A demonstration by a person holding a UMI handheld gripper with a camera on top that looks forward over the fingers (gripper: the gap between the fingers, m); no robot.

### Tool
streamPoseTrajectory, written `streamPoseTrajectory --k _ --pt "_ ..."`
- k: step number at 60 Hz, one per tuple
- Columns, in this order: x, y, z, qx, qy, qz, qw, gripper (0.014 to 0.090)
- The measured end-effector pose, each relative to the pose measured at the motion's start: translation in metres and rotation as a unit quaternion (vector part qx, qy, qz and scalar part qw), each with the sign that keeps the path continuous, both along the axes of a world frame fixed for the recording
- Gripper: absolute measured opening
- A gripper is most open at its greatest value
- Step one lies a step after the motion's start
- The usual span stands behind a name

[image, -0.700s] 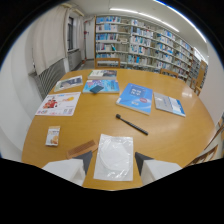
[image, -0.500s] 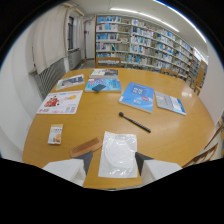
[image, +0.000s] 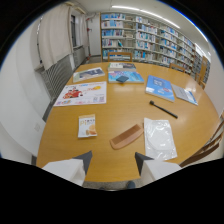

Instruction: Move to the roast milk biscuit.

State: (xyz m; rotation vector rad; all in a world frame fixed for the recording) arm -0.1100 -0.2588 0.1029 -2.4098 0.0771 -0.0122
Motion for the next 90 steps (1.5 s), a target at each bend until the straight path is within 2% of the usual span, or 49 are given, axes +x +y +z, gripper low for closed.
streamPoseTrajectory --k 15,33,63,90 --pt "-0.063 0.014 -0.015 0.002 0.006 0.026 1.000 0.0843" --pt "-0.098 0.050 -0.038 -0.002 -0.001 0.040 0.999 0.0848" --pt "-0.112 0.121 -0.088 -0.004 -0.012 0.029 1.000 0.0847" --pt "-0.106 0.134 -0.104 -0.014 -0.019 0.022 0.999 0.0846"
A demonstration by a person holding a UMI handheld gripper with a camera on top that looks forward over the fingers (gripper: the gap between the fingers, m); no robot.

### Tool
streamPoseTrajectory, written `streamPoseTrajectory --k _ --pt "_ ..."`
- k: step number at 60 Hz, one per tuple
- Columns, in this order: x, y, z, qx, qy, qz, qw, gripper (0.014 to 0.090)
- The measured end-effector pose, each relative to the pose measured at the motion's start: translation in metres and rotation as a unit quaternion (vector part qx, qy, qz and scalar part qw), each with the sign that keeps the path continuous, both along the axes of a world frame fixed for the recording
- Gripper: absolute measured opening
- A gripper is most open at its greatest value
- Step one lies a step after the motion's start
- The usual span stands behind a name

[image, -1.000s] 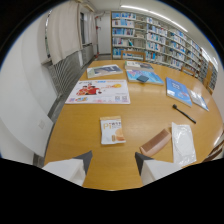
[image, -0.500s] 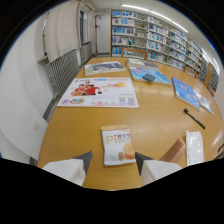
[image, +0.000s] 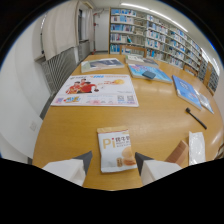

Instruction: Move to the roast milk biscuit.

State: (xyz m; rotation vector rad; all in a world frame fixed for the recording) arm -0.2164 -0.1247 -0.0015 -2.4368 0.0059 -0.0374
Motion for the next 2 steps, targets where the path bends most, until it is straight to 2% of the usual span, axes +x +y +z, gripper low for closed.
streamPoseTrajectory --k 2 --pt "-0.0005 -0.0003 -0.0001 -0.001 0.001 0.000 1.000 0.0846"
